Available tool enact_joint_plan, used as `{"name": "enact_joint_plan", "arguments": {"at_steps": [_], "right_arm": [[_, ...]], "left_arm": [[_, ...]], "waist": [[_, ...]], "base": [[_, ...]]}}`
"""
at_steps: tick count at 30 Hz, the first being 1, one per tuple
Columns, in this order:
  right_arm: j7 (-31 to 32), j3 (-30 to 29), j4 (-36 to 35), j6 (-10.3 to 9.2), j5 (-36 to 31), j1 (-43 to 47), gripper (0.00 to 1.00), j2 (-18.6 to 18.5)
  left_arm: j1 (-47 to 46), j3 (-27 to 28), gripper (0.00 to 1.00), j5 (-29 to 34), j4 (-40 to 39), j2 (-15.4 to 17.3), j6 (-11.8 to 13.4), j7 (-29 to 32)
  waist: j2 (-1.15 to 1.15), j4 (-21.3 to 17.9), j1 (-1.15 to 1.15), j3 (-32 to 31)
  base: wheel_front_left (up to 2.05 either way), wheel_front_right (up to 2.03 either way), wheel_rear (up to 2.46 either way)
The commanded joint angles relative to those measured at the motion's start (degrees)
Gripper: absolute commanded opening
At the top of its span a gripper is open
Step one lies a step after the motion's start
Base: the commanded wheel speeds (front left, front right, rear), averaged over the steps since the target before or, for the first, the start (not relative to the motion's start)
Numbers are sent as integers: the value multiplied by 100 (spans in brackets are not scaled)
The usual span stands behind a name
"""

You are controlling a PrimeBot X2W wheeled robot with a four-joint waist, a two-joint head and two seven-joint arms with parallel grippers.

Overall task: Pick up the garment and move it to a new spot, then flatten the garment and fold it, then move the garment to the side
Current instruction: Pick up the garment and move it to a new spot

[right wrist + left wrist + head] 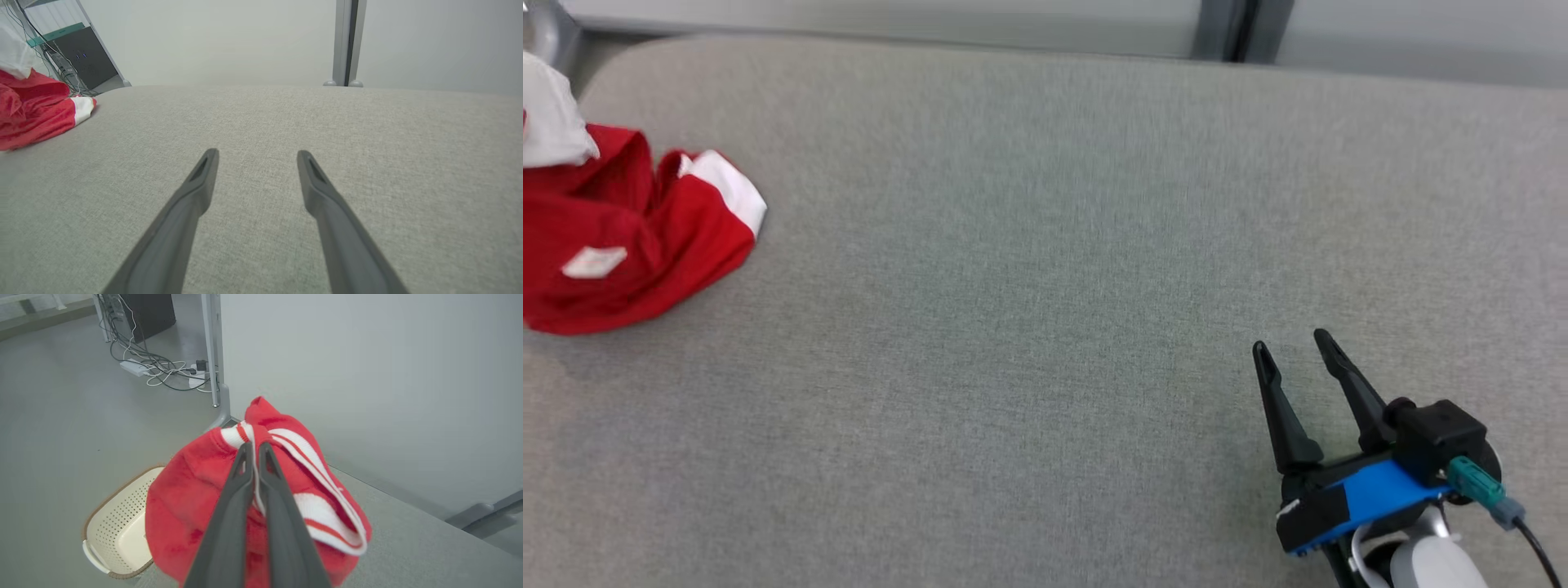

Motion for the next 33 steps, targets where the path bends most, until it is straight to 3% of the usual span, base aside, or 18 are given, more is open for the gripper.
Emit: {"name": "enact_joint_plan", "arguments": {"at_steps": [1,6,16,27,33], "right_arm": [[-95,38,103,1,86,61,100,-29],[-242,90,349,1,276,154,100,-29],[-379,-7,619,1,408,361,100,-30],[-346,-92,499,1,456,314,100,-27],[-434,-51,585,1,543,220,100,-27]], "left_arm": [[-248,-86,0,62,-92,9,-83,7],[-680,-378,0,177,-360,-96,-276,134],[-1038,-1070,0,42,-1321,-824,-485,568],[-392,-1724,0,-81,-1989,-1439,-561,665],[682,-2240,0,-52,-1625,-1717,-629,412]], "waist": [[0,-175,1,-344],[0,-308,1,-797],[0,-1241,1,-1470],[0,-2202,1,-1266],[0,-2577,1,-1084]], "base": [[0,0,0],[0,0,0],[0,0,0],[0,0,0],[0,0,0]]}}
